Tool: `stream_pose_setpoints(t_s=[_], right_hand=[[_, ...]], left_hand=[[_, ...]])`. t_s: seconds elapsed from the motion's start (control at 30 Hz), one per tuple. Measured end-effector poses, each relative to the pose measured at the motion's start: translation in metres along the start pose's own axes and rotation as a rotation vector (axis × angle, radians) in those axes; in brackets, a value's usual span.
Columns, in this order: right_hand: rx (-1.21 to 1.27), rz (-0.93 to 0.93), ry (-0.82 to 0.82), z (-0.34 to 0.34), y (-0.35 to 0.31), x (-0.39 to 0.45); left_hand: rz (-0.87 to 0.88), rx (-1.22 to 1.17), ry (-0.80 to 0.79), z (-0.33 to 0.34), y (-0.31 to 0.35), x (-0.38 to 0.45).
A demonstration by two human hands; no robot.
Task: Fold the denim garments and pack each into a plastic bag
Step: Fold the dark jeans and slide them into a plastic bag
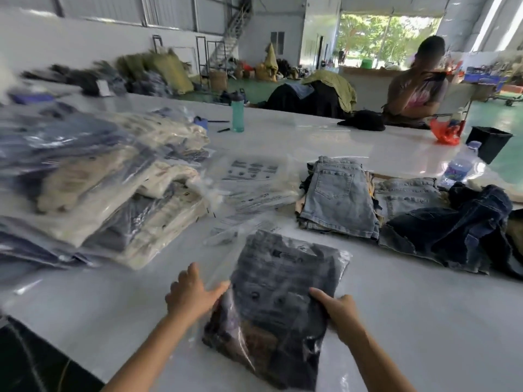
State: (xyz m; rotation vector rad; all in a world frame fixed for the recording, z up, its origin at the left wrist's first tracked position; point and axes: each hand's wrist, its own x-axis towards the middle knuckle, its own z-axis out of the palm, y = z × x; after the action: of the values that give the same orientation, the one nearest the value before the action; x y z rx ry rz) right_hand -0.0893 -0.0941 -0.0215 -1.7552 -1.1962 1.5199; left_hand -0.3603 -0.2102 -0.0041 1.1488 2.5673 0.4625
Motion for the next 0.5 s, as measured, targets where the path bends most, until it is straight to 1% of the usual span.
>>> stream_pose_setpoints(t_s=[0.03, 0.07, 0.1, 0.13, 0.17, 0.23, 0.3, 0.33, 0.37, 0.43, 0.47, 0.5], right_hand=[[0.074, 0.019, -0.02, 0.003, 0.001, -0.003], [0.139, 0.023, -0.042, 0.006, 0.001, -0.007], [0.199, 0.014, -0.073, 0.009, -0.001, -0.013], [0.257, 0.006, -0.121, 0.012, -0.003, -0.02], [0.303, -0.005, -0.173, 0.015, -0.004, -0.028], [0.353, -0.007, -0.287, 0.02, -0.004, -0.043], [0.437, 0.039, -0.445, 0.023, -0.006, -0.059], [0.482, 0.059, -0.501, 0.025, -0.008, -0.066], [0.518, 0.066, -0.535, 0.026, -0.01, -0.07], [0.582, 0.085, -0.611, 0.027, -0.016, -0.081], [0.593, 0.099, -0.66, 0.028, -0.019, -0.084], [0.588, 0.103, -0.7, 0.028, -0.02, -0.083]], left_hand=[[-0.077, -0.126, -0.105, 0.0, 0.007, 0.006], [-0.142, -0.304, -0.2, 0.003, 0.012, 0.012], [-0.185, -0.425, -0.28, 0.004, 0.016, 0.019], [-0.179, -0.437, -0.335, 0.005, 0.018, 0.023], [-0.159, -0.387, -0.383, 0.005, 0.021, 0.023], [-0.105, -0.214, -0.413, 0.009, 0.026, 0.024], [-0.003, -0.048, -0.366, 0.006, 0.035, 0.02], [0.07, -0.026, -0.332, 0.001, 0.041, 0.017], [0.138, -0.069, -0.339, -0.006, 0.049, 0.013], [0.24, -0.204, -0.484, -0.017, 0.069, -0.002], [0.307, -0.158, -0.549, -0.019, 0.08, -0.011], [0.378, 0.006, -0.56, -0.017, 0.089, -0.02]])
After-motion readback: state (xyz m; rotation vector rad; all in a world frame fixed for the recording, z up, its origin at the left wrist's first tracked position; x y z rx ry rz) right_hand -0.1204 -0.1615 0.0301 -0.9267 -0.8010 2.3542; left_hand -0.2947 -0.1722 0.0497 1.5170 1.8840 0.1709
